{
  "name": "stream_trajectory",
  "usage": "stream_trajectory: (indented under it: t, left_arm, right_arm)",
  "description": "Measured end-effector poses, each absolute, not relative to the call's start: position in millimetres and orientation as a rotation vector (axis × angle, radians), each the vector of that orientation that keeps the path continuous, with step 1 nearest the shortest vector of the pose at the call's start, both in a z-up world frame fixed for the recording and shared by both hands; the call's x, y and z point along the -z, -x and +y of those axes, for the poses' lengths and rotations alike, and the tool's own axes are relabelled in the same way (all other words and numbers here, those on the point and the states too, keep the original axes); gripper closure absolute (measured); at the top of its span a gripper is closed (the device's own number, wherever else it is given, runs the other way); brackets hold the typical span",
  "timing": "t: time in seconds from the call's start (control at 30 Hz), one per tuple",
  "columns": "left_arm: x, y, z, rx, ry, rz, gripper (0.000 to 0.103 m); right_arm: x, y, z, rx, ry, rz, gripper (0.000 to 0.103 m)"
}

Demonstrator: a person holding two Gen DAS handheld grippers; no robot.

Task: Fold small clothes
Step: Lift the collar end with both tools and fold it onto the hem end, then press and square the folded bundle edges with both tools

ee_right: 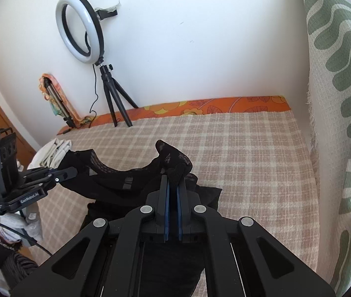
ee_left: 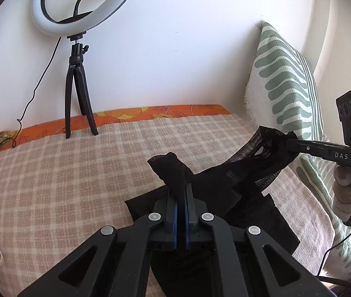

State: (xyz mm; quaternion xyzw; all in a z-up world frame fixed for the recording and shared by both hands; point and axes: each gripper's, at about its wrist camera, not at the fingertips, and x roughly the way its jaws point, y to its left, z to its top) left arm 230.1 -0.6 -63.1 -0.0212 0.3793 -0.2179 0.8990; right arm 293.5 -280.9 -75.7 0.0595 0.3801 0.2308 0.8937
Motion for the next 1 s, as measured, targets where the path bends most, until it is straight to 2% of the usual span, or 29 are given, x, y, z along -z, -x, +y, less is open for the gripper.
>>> stream_trajectory:
  t: [0.37, 0.43, 0.5, 0.63, 0.77, 0.8, 0.83, 0.9, 1.0]
  left_arm:
    - [108, -147, -6, 0.453, -0.074, 0.823, 0.101]
    - [112, -134, -2, 0.461, -0.091, 0.831, 0.098]
    - [116, -119, 1, 0.472, -0.121, 0.837, 0.088]
    - [118, -95, 11, 0.479, -0.162, 0.847, 0.083]
    - [118, -92, 32, 0.474, -0.021, 0.9, 0.078]
    - [118, -94, 37, 0.474, 0.039, 0.917, 0.074]
    - [118, -97, 42, 0.473, 0.104, 0.933, 0.072]
    - [121, -104, 50, 0.477, 0.227, 0.975, 0.068]
    - [131, -112, 49, 0.498, 0.332, 1.051, 0.067]
  right_arm:
    - [128, -201, -282, -0.446, 0.015, 0.825, 0.1]
    - [135, -188, -285, -0.44, 0.04, 0.833, 0.099]
    - [139, -175, -286, -0.419, 0.084, 0.84, 0.098]
    - [145, -159, -298, -0.414, 0.099, 0.874, 0.096]
    - [140, -149, -309, -0.418, 0.011, 0.868, 0.095]
    - [139, -148, -311, -0.426, -0.038, 0.872, 0.09]
    - [139, -150, -313, -0.423, -0.088, 0.887, 0.077]
    - [147, -155, -317, -0.393, -0.199, 0.931, 0.066]
    - [163, -164, -322, -0.384, -0.358, 1.016, 0.066]
